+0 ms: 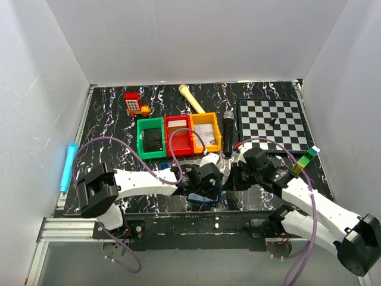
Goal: Take the credit cards out of the card holder
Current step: Remove the credit card from the card holder.
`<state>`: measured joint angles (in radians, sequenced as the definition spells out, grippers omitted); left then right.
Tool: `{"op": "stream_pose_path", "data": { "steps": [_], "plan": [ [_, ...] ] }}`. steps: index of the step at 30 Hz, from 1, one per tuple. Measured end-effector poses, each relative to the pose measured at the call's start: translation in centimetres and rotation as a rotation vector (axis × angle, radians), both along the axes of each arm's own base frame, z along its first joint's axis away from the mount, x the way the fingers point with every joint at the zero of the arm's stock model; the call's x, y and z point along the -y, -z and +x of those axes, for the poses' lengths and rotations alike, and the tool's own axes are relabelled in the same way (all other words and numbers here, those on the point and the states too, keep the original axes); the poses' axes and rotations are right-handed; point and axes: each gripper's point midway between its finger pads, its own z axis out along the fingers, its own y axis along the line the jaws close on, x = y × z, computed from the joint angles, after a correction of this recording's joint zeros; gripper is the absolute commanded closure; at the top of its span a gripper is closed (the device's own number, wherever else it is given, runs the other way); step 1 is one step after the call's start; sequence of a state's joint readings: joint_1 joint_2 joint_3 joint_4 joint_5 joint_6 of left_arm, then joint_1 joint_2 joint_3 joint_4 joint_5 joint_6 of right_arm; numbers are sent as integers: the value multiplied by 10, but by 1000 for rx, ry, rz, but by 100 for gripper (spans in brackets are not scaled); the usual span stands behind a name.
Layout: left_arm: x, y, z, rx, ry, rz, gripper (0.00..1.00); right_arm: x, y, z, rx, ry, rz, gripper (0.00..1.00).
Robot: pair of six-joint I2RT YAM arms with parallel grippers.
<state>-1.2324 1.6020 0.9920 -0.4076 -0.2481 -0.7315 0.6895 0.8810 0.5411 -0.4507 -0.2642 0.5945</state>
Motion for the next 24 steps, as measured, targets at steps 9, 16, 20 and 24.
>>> {"op": "stream_pose_path", "data": {
  "steps": [9, 16, 20, 24],
  "plan": [
    [-9, 2, 6, 21, -43, 38, 36, 1, 2, -1, -4, 0, -9, 99],
    [-25, 6, 11, 36, -92, 94, 36, 2, 3, -2, -6, -4, -14, 99],
    [-30, 5, 15, 42, -110, 109, 35, 3, 3, -2, -3, -10, -18, 99],
    [-33, 3, 18, 49, -125, 109, 34, 5, 4, -3, 5, -24, -30, 99]
  ]
}}
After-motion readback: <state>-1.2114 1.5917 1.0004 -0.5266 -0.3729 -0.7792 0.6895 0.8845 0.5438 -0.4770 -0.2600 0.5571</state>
